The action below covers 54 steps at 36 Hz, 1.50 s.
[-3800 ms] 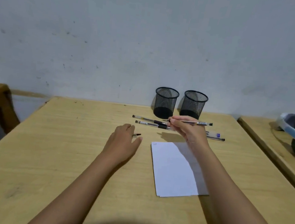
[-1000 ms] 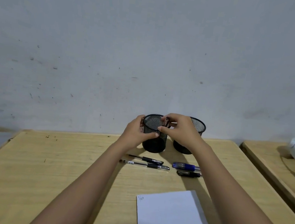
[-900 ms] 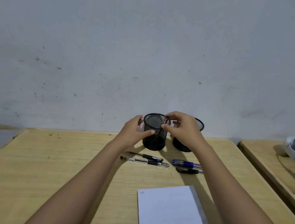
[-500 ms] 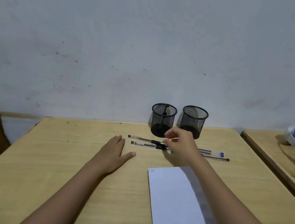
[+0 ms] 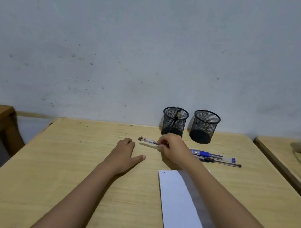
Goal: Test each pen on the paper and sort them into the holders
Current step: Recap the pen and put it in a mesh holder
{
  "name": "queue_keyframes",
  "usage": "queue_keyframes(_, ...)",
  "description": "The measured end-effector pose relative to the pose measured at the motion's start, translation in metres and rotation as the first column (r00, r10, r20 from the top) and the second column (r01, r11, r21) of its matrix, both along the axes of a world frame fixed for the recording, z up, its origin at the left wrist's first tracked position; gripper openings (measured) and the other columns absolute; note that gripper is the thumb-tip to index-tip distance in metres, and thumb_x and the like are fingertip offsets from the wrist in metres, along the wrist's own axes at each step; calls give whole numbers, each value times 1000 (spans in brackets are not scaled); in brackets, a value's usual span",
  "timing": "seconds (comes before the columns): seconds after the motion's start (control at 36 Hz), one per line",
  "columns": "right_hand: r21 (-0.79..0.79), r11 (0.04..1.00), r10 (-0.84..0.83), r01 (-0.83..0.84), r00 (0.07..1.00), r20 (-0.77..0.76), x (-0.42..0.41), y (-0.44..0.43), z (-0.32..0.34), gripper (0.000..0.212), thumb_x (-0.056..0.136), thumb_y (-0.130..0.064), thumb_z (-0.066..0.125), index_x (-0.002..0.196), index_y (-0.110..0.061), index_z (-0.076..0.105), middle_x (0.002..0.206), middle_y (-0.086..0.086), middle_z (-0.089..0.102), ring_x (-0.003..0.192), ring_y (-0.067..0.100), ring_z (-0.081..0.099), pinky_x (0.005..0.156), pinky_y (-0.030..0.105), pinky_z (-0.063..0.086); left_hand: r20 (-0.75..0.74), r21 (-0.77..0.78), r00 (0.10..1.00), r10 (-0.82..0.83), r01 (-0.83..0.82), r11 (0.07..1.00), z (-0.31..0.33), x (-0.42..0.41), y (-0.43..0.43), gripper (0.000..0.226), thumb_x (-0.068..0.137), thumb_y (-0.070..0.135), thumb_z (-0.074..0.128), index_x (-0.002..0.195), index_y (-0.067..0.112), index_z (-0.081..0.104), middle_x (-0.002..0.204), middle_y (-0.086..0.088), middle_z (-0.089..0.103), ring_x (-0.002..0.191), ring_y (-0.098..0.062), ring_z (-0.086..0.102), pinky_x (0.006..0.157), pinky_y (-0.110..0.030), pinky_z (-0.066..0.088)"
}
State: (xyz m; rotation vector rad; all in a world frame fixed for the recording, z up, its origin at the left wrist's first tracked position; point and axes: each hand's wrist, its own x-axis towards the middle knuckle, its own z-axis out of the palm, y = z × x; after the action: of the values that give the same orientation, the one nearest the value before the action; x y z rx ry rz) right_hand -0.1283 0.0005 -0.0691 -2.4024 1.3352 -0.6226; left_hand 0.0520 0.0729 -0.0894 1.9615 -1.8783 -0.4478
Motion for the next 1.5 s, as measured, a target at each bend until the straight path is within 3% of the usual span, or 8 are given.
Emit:
queue_keyframes(0.14, 120, 992, -91, 35, 866, 491, -2, 14, 15, 11, 85, -5, 62, 93, -9, 67, 79, -4, 63, 71, 1, 57, 63, 3, 43, -355, -135, 934, -38, -10, 991, 15, -22, 2, 44, 88, 30, 61, 123, 6, 52, 125, -4, 45, 109, -11, 49, 84, -10, 33)
queue_keyframes(0.28, 232, 973, -171, -3, 666, 726, -9, 26, 28, 10, 84, -5, 64, 93, -6, 60, 80, 4, 64, 81, 18, 63, 80, 27, 54, -601, -220, 791, -116, -25, 975, 19, -52, 11, 34, 84, 32, 66, 115, 18, 58, 120, 4, 54, 110, -11, 53, 92, -30, 49)
queue_keyframes(0.39, 313, 944, -235, -100, 461, 856, -17, 35, 38, 9, 83, 1, 63, 86, -3, 56, 74, 10, 64, 75, 18, 67, 81, 31, 57, -697, -299, 695, -177, -57, 953, 28, -65, 10, 16, 85, 17, 66, 101, 18, 64, 103, -3, 64, 95, -12, 59, 68, -8, 47)
queue_keyframes(0.47, 305, 945, -236, -120, 396, 887, -27, 39, 40, 14, 81, 6, 63, 82, -4, 52, 75, 10, 63, 71, 11, 67, 81, 30, 57, -680, -364, 703, -207, -79, 928, 34, -63, 7, 16, 82, 12, 69, 97, 17, 68, 93, 5, 69, 89, -6, 64, 75, -9, 46)
queue_keyframes(0.67, 314, 914, -188, -258, 418, 889, -46, 48, 43, 16, 80, 7, 63, 76, -9, 60, 73, 5, 63, 73, 15, 68, 85, 30, 56, -611, -420, 741, -278, -5, 908, 42, -50, 6, 13, 85, 10, 64, 93, 17, 71, 86, 2, 70, 82, -13, 67, 85, -31, 53)
queue_keyframes(0.81, 363, 882, -222, -301, 412, 884, -48, 50, 51, 10, 84, 6, 58, 79, -2, 58, 74, 8, 59, 67, 12, 67, 85, 30, 55, -467, -392, 818, -337, 150, 908, 50, -43, 10, 19, 91, 16, 57, 75, 16, 68, 65, 8, 61, 70, -8, 54, 73, -29, 41)
queue_keyframes(0.94, 359, 880, -208, -312, 426, 880, -45, 51, 49, 9, 84, 5, 59, 78, -1, 60, 68, 4, 62, 64, 11, 67, 83, 29, 56, -505, -361, 796, -333, 156, 919, 54, -37, 15, 20, 91, 12, 57, 76, 11, 69, 60, 13, 63, 65, 0, 56, 72, -16, 44)
queue_keyframes(1.5, 290, 931, -167, -223, 446, 879, -43, 56, 42, 10, 81, 3, 63, 75, -5, 63, 65, 2, 66, 65, 14, 67, 71, 22, 58, -562, -246, 773, -293, 182, 952, 59, -23, 21, 18, 92, 12, 55, 91, 4, 71, 74, 0, 68, 61, 1, 61, 66, -9, 47)
